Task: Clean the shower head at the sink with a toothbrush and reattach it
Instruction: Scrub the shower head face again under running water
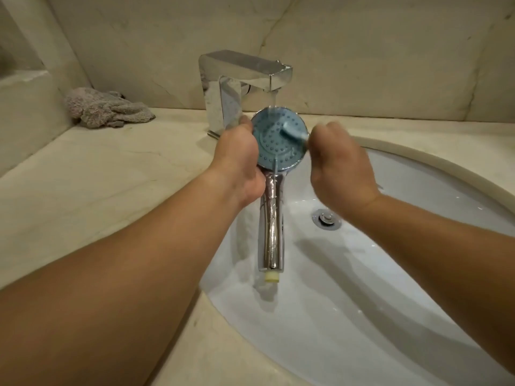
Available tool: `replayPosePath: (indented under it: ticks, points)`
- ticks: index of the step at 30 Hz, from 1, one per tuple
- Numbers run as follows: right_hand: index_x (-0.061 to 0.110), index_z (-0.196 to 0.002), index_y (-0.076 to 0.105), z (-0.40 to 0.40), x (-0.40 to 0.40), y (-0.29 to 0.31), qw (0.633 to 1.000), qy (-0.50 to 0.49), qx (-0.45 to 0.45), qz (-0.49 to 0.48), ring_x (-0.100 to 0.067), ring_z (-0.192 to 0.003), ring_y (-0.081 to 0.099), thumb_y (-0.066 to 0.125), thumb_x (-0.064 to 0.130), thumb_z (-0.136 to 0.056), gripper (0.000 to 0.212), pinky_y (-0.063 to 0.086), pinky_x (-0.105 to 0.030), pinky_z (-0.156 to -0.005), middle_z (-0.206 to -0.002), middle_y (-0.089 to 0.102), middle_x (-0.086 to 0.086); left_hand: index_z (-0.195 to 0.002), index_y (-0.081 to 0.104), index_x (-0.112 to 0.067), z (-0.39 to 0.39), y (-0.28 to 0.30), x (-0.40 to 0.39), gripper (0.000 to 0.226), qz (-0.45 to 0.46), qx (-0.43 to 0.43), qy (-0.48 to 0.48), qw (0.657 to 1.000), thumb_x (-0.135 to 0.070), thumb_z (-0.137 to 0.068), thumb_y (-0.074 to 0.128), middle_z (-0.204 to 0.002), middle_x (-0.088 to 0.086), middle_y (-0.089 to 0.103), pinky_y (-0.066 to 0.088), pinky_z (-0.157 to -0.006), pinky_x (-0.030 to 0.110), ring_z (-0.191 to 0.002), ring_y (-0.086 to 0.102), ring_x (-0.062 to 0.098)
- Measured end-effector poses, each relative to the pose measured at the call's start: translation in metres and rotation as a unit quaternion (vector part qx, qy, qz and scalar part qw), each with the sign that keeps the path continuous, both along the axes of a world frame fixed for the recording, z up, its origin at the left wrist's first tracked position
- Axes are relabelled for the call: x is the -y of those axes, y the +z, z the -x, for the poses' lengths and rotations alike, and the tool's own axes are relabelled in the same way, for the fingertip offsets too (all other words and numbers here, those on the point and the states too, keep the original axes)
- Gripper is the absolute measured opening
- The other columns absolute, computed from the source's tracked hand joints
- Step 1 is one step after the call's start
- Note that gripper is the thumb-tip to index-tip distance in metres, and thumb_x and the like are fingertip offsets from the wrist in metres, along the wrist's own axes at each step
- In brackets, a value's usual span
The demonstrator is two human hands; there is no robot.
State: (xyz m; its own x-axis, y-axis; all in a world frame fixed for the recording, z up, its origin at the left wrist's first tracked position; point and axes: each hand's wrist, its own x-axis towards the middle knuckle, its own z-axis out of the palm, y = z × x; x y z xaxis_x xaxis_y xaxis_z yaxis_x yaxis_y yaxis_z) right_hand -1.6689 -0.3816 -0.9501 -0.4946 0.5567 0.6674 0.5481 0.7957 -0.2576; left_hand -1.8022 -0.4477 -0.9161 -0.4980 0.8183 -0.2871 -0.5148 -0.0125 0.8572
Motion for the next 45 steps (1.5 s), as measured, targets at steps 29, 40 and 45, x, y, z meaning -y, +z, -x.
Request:
replayPosePath:
  ticks: [29, 40, 45]
  points:
    - [0.021, -0.088, 0.038, 0.017, -0.002, 0.029, 0.999, -0.046, 0.019, 0.021, -0.024, -0.067, 0.037, 0.047, 0.018, -0.091, 0.009, 0.017, -0.026, -0.048, -0.088, 0.042, -0.002, -0.125, 0.065, -0.007, -0.002, 0.001, 0.003, 0.051, -0.026, -0.003, -0.035, 0.999, -0.035, -0.112, 0.024, -0.115, 0.016, 0.076, 0.061, -0.09, 0.049, -0.105, 0.074, 0.031]
    - [0.009, -0.091, 0.056, 0.023, 0.007, 0.02, 0.986, 0.061, 0.121, -0.098, -0.026, -0.055, 0.039, 0.045, 0.017, -0.079, 0.018, 0.018, -0.021, -0.047, -0.085, 0.055, -0.013, -0.129, 0.066, -0.002, 0.005, -0.002, 0.0, 0.052, -0.042, 0.016, -0.047, 0.998, -0.033, -0.109, 0.029, -0.109, 0.018, 0.075, 0.062, -0.081, 0.044, -0.105, 0.072, 0.034]
    - [0.008, -0.09, 0.054, 0.015, 0.001, 0.022, 0.99, 0.049, 0.099, -0.089, -0.026, -0.052, 0.037, 0.047, 0.012, -0.079, 0.014, 0.02, -0.021, -0.045, -0.082, 0.053, -0.015, -0.126, 0.067, -0.001, 0.003, -0.001, 0.002, 0.046, -0.043, -0.002, -0.062, 0.997, -0.027, -0.107, 0.034, -0.121, 0.024, 0.073, 0.062, -0.088, 0.049, -0.108, 0.072, 0.033]
